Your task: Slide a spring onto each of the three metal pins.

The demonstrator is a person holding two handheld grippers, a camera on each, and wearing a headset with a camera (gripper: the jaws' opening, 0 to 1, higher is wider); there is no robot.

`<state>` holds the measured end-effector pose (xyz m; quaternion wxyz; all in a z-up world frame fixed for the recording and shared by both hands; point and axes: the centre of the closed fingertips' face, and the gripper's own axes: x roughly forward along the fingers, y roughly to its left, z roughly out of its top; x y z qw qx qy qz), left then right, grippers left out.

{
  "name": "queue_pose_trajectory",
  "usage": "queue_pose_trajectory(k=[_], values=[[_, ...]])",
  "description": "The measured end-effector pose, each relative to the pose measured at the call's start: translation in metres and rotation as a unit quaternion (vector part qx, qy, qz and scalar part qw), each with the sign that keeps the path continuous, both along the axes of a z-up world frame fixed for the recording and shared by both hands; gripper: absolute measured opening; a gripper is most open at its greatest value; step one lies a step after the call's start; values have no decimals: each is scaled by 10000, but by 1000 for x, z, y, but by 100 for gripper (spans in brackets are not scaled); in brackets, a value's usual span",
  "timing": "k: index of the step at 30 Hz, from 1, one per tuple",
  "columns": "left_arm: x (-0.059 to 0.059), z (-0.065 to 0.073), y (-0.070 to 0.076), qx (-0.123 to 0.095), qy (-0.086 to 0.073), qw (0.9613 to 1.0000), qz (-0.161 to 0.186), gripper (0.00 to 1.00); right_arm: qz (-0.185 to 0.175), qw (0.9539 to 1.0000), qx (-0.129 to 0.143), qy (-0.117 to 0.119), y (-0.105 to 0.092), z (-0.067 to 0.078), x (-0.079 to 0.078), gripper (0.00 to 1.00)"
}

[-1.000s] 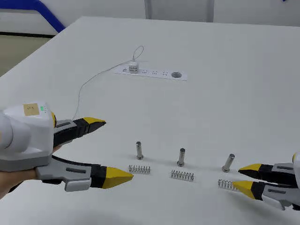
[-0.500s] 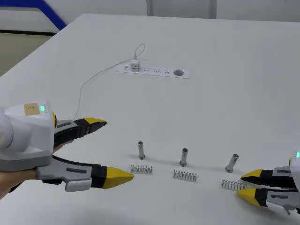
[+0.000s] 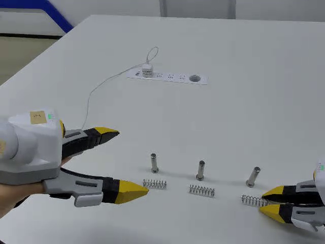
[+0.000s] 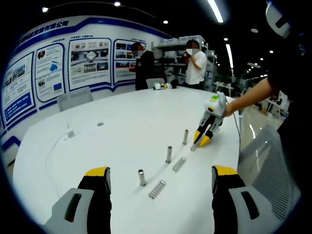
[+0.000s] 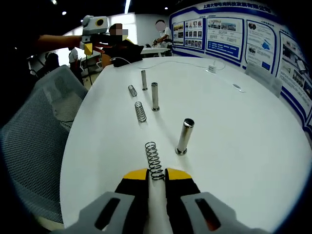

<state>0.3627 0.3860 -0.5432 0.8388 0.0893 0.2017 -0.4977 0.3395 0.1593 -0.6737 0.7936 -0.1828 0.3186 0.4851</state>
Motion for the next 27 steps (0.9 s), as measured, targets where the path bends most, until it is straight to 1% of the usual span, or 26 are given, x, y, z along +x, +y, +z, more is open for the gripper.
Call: queue_pose_trajectory(k=[6, 7, 10, 16, 18, 21, 23, 27], values=[[-2, -1, -1, 53, 3, 10000, -50, 87, 151, 9998, -105, -71, 1, -1, 0, 11], [-2, 0, -2, 44, 5, 10000, -55, 87, 188, 9997, -139, -122, 0, -1, 1, 11], [-2, 3, -2, 33, -22, 10000, -58, 87, 154, 9994, -251, -180, 1, -2, 2, 11], [0, 8, -6, -35, -74, 9999, -63, 87, 102, 9992, -343, -154, 0, -3, 3, 10], [-1, 9, -7, -20, -98, 9999, -90, 87, 91, 9990, -398, -161, -1, -2, 3, 10], [-3, 8, -9, -25, -68, 9999, -126, 86, 92, 9992, -364, -170, -2, 3, 1, 10], [-5, 7, -11, 15, -64, 9998, -165, 86, 94, 9990, -366, -223, -3, 9, 1, 10], [-9, 7, -17, -19, -38, 9997, -239, 86, 136, 9989, -302, -323, -5, 26, 0, 10]])
